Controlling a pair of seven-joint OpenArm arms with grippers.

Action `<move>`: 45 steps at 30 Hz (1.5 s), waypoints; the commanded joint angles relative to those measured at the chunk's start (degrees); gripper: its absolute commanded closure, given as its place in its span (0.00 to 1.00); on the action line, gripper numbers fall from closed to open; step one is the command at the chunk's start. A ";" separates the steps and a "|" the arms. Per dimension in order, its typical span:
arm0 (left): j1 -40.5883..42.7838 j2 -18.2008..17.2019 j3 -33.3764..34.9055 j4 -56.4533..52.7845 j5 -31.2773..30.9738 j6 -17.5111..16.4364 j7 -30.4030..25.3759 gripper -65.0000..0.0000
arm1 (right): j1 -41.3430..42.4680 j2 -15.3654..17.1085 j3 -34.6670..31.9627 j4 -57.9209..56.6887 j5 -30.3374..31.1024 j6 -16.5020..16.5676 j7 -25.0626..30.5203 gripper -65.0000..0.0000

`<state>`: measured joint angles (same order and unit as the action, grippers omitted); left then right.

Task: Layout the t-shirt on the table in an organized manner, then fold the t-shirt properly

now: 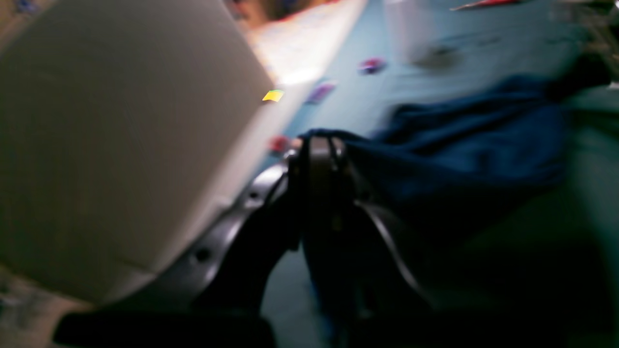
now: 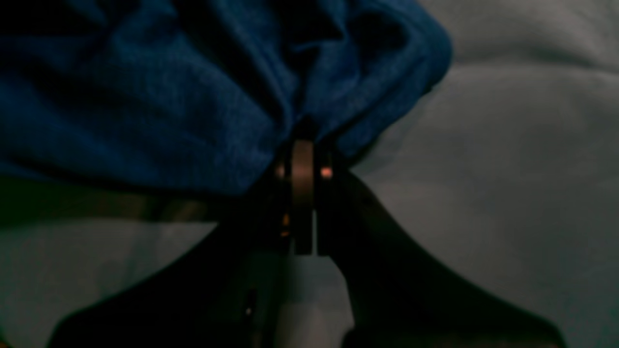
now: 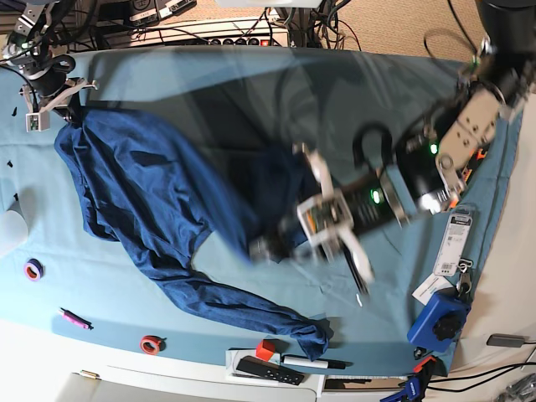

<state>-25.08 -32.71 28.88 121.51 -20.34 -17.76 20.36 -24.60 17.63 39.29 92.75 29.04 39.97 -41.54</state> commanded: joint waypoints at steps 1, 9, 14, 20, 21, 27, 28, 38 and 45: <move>-3.17 -0.17 -0.52 -0.52 0.44 1.75 -1.57 1.00 | 0.00 0.59 0.50 0.90 0.94 0.03 1.40 1.00; -17.35 0.42 -0.52 -20.70 1.29 2.08 -7.28 1.00 | 0.00 -0.83 0.50 0.90 0.90 0.03 1.42 1.00; -28.55 3.91 -0.52 -36.59 0.76 2.08 -8.41 1.00 | 0.02 -0.81 0.50 0.90 0.92 0.03 1.53 1.00; -39.19 9.09 -0.52 -47.95 -4.39 -0.68 -8.31 1.00 | 0.00 -0.81 0.50 0.90 0.90 0.03 1.51 1.00; -40.28 9.97 -0.52 -48.65 -4.37 -1.03 -8.20 1.00 | 0.00 -0.81 0.50 0.90 0.90 0.03 1.46 1.00; -42.32 13.53 -0.52 -49.27 -4.35 -1.84 -6.47 1.00 | 0.00 -0.81 0.50 0.90 0.59 0.03 1.42 1.00; -42.01 13.68 -0.52 -49.29 -4.37 -1.81 -4.98 1.00 | 0.00 -0.81 0.50 0.90 0.07 0.03 1.46 1.00; -27.26 11.37 -0.52 -49.31 -6.99 -10.51 1.88 1.00 | 0.00 -0.81 0.50 0.90 -0.57 0.03 1.73 1.00; -12.94 7.85 -0.52 -49.29 -16.20 -16.46 2.86 0.55 | 0.00 -0.81 0.50 0.90 -0.59 0.03 1.90 1.00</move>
<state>-35.75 -24.67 28.88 71.29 -35.53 -34.17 24.88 -24.60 15.70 39.35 92.75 27.73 39.94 -41.32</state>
